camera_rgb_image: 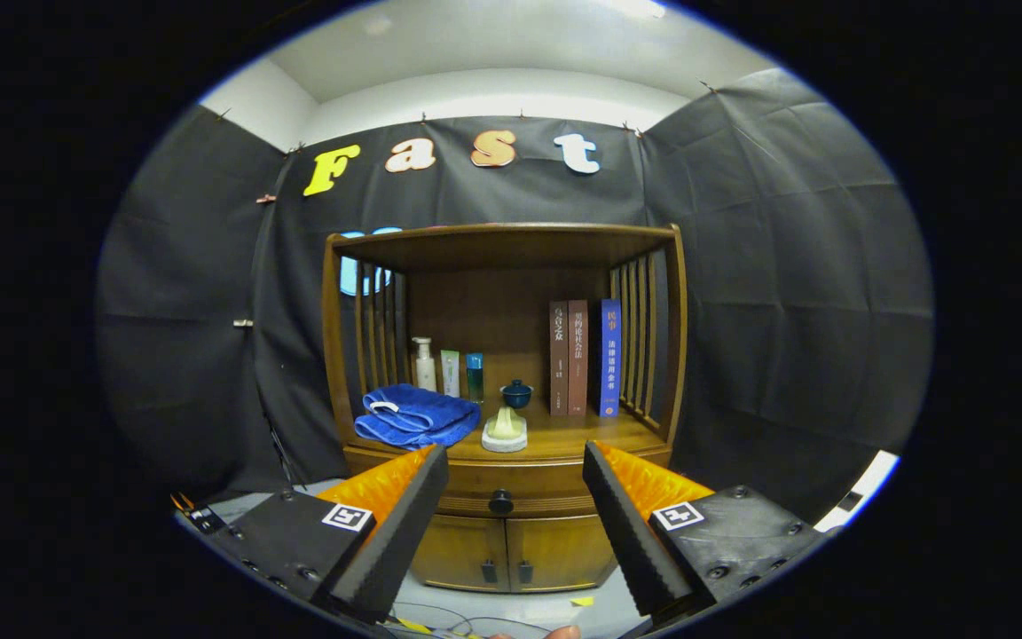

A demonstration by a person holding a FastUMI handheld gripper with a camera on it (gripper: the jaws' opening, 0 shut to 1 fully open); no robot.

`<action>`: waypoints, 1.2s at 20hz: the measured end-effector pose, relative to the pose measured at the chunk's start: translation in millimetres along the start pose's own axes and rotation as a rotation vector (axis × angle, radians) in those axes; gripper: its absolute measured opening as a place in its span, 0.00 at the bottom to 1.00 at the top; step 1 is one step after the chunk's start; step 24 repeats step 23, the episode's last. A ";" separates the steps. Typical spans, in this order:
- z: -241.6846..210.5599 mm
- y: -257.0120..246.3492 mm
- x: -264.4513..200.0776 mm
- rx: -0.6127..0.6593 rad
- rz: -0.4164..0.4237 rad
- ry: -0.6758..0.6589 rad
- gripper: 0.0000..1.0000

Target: Pull open the drawer, take out the items inside it, and place them on the countertop above the cabinet.

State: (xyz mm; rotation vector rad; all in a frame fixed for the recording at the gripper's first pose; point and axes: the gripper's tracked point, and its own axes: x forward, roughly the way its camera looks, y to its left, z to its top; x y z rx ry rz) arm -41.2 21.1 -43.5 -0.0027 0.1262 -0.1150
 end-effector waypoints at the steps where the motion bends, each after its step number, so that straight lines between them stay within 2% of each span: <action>1: 9.0 -5.6 -7.1 -0.017 -0.007 -0.027 0.99; 4: 22.2 6.5 -23.4 -0.011 0.027 -0.072 0.99; 10: 12.5 23.9 -26.7 0.015 0.104 -0.047 0.99; 24: -19.3 23.7 -9.8 0.037 0.101 -0.010 0.99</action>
